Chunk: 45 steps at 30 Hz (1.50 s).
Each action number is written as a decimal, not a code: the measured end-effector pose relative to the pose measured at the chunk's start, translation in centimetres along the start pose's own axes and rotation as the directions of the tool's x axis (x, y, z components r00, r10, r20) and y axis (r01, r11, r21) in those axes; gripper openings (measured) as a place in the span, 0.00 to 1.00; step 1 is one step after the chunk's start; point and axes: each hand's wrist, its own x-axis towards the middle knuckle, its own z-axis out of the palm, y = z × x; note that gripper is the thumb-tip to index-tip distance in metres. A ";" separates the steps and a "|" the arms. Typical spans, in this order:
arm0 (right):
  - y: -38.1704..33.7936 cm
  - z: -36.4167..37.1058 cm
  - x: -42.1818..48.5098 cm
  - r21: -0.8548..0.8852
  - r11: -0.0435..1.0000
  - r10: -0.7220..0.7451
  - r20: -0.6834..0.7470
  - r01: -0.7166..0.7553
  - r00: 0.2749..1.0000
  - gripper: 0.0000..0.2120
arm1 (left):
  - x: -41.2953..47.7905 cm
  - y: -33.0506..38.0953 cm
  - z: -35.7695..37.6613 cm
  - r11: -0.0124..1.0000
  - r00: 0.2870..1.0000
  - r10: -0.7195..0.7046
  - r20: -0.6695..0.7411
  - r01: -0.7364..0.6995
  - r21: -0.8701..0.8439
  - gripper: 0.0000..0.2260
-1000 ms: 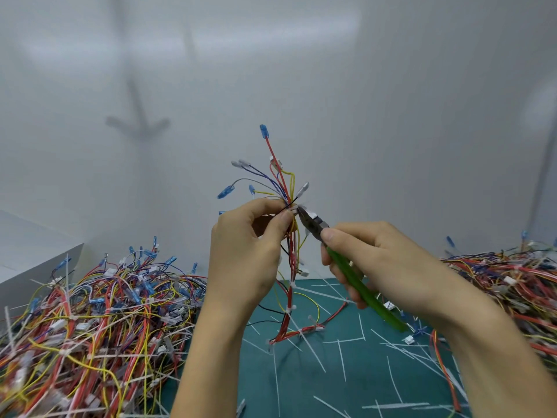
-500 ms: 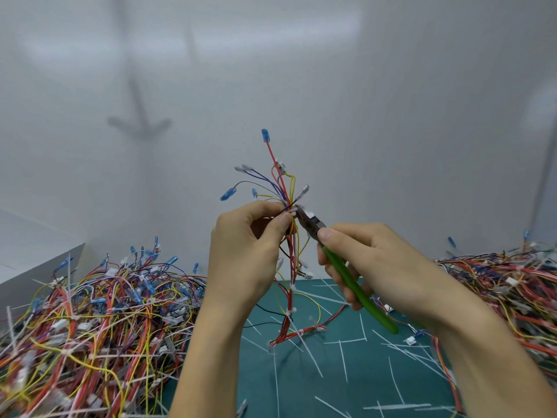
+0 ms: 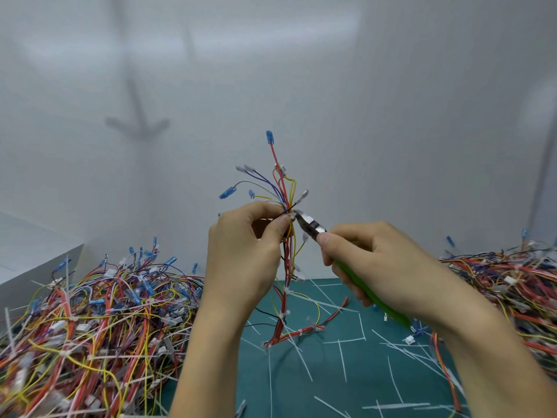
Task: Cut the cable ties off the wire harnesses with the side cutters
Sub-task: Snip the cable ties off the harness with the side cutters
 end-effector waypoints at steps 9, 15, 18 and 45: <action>0.4 0.3 0.2 0.093 0.996 0.004 -0.007 -0.004 1.000 0.19 | 0.1 -0.3 0.1 0.980 0.996 -0.086 0.007 0.086 -0.181 0.07; 0.0 0.7 0.3 0.195 0.980 0.036 -0.012 -0.033 0.999 0.19 | 0.0 -0.1 0.0 0.929 0.991 -0.125 0.037 0.131 -0.346 0.07; -0.5 0.7 0.3 0.255 0.966 0.070 -0.067 -0.050 0.995 0.20 | 0.0 -0.3 -0.1 0.906 0.984 -0.170 0.047 0.175 -0.385 0.09; 0.1 0.1 0.5 0.419 0.888 0.006 -0.419 0.187 0.908 0.11 | 0.0 0.4 -2.1 0.964 0.947 -0.155 0.282 0.208 -0.168 0.13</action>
